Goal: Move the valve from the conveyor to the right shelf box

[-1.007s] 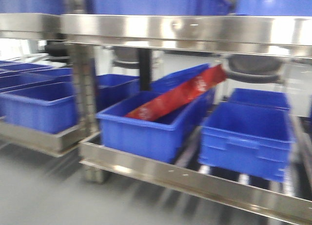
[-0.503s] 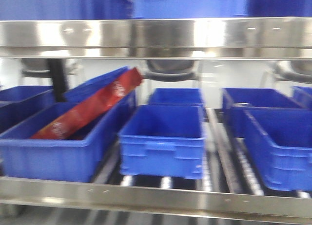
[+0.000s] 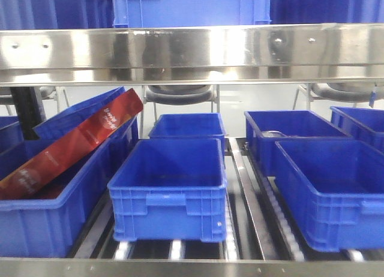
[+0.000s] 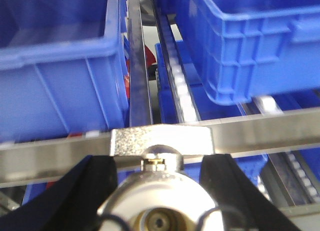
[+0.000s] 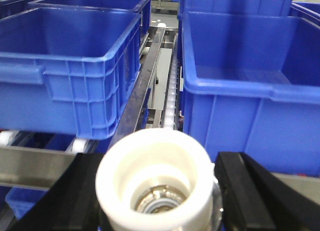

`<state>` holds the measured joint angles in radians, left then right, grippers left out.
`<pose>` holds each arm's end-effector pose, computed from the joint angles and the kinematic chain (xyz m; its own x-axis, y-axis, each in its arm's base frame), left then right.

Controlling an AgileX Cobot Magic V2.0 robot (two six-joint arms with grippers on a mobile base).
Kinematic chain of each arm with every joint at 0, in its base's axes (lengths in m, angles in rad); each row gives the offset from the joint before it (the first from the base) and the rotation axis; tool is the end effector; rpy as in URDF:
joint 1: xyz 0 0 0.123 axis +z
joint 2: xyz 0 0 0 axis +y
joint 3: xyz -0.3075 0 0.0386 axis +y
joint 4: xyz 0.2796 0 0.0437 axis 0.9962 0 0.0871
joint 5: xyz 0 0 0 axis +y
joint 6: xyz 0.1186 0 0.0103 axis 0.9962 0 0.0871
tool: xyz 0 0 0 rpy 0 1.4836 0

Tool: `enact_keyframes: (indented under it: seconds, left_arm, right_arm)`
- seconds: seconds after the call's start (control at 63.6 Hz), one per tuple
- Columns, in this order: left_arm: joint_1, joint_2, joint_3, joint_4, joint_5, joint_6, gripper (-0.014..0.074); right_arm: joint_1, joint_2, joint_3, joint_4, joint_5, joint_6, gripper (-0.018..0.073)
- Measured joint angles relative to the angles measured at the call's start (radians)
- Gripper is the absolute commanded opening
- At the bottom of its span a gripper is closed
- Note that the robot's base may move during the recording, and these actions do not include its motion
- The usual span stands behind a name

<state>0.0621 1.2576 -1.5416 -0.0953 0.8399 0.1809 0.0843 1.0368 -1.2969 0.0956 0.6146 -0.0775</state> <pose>0.3041 0.0105 0.4943 -0.4456 0.0891 -0.8908 0.0537 0.9959 0.0728 0.2489 0.0276 0.4903 -0.2612 -0.0214 -0.9650 -0.1368 0.9905 0.0151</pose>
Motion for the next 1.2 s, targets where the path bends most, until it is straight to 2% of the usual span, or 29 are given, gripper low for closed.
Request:
enact_keyframes:
  seconds: [1.196]
  left_arm:
    - [0.000,0.000,0.000,0.000,0.000,0.000,-0.0111]
  right_arm:
    - [0.000,0.000,0.000,0.000,-0.007,0.000,-0.0155]
